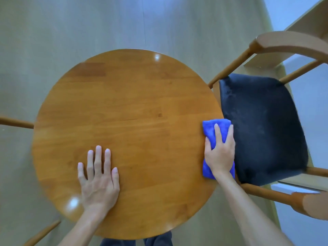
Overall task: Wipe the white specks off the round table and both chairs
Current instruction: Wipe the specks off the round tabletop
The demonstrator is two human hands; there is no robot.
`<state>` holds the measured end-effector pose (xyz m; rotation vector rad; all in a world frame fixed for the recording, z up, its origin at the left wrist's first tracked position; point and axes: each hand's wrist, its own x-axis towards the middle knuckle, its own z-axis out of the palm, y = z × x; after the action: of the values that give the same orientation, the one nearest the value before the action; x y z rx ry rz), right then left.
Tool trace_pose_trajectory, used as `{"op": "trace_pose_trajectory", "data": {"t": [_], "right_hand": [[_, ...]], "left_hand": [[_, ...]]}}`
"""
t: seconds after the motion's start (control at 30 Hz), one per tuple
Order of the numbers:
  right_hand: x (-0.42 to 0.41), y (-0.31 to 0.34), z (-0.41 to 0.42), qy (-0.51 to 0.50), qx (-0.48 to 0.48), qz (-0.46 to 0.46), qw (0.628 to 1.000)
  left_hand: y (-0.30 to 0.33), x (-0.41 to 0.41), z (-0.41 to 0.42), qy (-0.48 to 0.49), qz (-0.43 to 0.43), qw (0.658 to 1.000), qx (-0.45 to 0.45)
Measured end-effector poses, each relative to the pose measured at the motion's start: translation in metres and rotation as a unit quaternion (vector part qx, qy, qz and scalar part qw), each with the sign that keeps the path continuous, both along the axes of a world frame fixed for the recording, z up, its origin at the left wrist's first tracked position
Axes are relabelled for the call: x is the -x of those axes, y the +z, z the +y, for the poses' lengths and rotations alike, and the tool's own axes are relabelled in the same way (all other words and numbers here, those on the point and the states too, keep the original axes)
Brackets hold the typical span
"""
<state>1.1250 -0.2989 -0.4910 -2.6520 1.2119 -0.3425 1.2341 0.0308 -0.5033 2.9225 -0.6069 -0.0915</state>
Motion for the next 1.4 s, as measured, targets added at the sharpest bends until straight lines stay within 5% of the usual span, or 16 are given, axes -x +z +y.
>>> {"op": "trace_pose_trajectory", "data": {"t": [0.17, 0.27, 0.37, 0.5, 0.57, 0.67, 0.77, 0.9, 1.03, 1.23, 1.4], "right_hand": [[-0.153, -0.01, 0.032, -0.032, 0.043, -0.011, 0.999], [-0.219, -0.011, 0.126, 0.116, 0.041, -0.056, 0.991], [-0.209, -0.008, 0.204, 0.325, -0.007, -0.044, 0.945], [-0.135, -0.003, 0.142, 0.449, -0.024, -0.038, 0.893], [-0.1, -0.001, 0.08, 0.398, 0.003, -0.024, 0.917], [-0.104, 0.0, 0.022, 0.117, 0.016, -0.018, 0.993], [-0.192, -0.004, 0.046, -0.071, 0.003, -0.012, 0.997], [-0.266, -0.008, 0.167, 0.126, 0.042, -0.013, 0.991], [-0.213, 0.0, 0.234, 0.292, -0.008, 0.002, 0.956], [-0.092, 0.013, 0.18, 0.32, -0.012, 0.077, 0.944], [-0.084, 0.047, 0.175, 0.263, -0.151, 0.089, 0.949]], "left_hand": [[-0.003, -0.001, 0.0, -0.002, -0.012, 1.0, -0.003], [-0.004, -0.002, 0.001, -0.004, -0.02, 1.0, 0.001], [-0.005, -0.003, 0.006, -0.005, -0.024, 0.999, 0.025], [0.0, -0.007, 0.011, -0.028, -0.002, 0.999, 0.036], [0.004, -0.005, 0.01, -0.032, 0.008, 0.999, 0.023], [0.004, -0.004, 0.007, -0.036, 0.018, 0.999, 0.011], [0.002, -0.003, 0.009, -0.037, 0.021, 0.999, 0.005], [0.006, -0.007, 0.008, -0.032, 0.057, 0.998, 0.021], [0.012, -0.009, 0.016, -0.046, 0.104, 0.987, 0.115], [0.032, -0.018, 0.042, -0.065, 0.137, 0.968, 0.2], [0.054, -0.03, 0.019, 0.025, 0.179, 0.96, 0.214]]}}
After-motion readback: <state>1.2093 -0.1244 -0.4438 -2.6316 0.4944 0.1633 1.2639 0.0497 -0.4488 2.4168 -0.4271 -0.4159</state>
